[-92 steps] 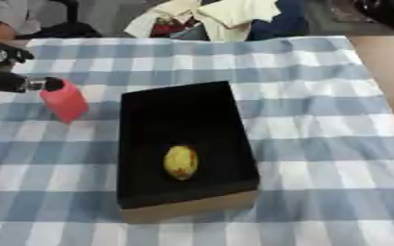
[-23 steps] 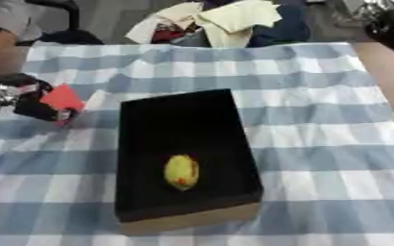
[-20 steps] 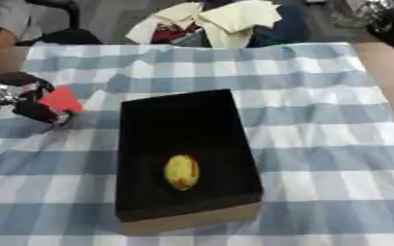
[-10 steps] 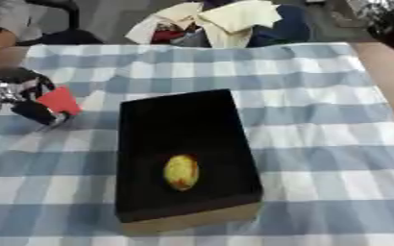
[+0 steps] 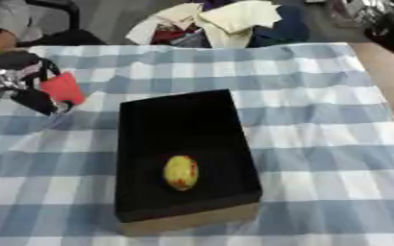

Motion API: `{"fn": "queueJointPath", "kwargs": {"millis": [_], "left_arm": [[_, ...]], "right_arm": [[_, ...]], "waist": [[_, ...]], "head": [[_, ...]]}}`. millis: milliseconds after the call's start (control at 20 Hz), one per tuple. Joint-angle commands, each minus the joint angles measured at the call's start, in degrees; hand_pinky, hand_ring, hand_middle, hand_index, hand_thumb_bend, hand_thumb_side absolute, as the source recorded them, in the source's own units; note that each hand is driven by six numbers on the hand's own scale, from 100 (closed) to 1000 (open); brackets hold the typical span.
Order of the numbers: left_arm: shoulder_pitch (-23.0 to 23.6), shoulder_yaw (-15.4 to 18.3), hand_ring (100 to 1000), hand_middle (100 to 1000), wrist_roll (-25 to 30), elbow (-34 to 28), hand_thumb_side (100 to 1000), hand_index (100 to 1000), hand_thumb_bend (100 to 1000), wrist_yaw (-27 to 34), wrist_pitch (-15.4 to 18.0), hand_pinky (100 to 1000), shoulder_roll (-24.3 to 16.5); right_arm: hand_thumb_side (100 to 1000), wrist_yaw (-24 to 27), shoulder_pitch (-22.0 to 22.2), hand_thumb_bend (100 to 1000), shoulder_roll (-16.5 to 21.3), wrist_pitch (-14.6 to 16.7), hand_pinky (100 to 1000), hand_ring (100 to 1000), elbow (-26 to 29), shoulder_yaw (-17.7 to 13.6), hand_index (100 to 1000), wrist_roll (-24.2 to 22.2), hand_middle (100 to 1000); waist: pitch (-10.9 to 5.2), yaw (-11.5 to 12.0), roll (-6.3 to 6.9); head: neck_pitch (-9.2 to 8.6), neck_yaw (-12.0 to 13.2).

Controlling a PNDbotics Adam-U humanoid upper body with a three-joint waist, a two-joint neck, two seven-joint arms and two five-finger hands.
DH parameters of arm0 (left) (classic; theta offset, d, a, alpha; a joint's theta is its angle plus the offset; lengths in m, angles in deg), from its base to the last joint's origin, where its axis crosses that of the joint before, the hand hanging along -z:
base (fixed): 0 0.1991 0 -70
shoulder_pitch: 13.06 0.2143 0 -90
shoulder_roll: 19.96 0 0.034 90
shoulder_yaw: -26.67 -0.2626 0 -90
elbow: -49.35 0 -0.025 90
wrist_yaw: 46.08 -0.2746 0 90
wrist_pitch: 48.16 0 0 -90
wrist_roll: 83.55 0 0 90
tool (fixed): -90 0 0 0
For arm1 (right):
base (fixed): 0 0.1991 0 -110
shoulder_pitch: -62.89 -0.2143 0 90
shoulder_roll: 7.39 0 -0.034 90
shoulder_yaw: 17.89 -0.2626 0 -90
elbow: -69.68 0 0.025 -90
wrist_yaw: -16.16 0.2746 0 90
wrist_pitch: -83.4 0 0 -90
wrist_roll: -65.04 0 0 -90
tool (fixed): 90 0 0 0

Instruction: Pick up objects on the table and place them in the box.

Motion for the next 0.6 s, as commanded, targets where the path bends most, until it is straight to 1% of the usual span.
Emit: {"fn": "queueJointPath", "kwargs": {"millis": [50, 200, 300, 550, 600], "left_arm": [[-1.6, 0.7, 572, 347, 0.3, -2.8, 256, 654, 100, 0.0, 0.1, 565, -2.5], [-2.4, 0.6, 562, 339, 0.5, -5.5, 276, 648, 100, 1.0, 0.5, 557, -2.7], [-2.6, 0.4, 560, 339, 0.5, -8.5, 288, 647, 100, 1.8, 0.9, 551, -2.9], [-2.4, -0.7, 562, 340, 0.8, -19.4, 274, 649, 100, 2.8, 2.3, 559, -3.9], [-2.3, -1.1, 566, 343, 1.1, -21.5, 257, 652, 100, 2.7, 2.6, 567, -4.1]], "right_arm": [[839, -0.2, -0.8, 100, 0.5, 0.0, 854, 815, 1.1, -0.8, 799, 0.1, 719], [837, -0.4, -0.7, 100, 0.5, 0.0, 854, 815, 1.1, -0.9, 798, 0.2, 719], [835, -0.5, -0.8, 100, 0.5, -0.1, 854, 815, 1.1, -0.9, 797, 0.3, 719], [831, -0.7, -0.9, 100, 0.5, -0.1, 854, 814, 1.2, -1.0, 796, 0.4, 718], [831, -0.7, -0.9, 100, 0.4, -0.1, 854, 814, 1.2, -1.0, 796, 0.5, 718]], "waist": [[-1.54, 0.2, 0.06], [-1.65, 0.4, 0.02], [-1.68, 0.5, -0.04], [-1.62, 0.7, -0.18], [-1.6, 0.7, -0.21]], "head": [[0.13, -0.3], [0.61, -0.5], [0.92, -0.8], [1.34, -1.9], [1.52, -1.9]]}}
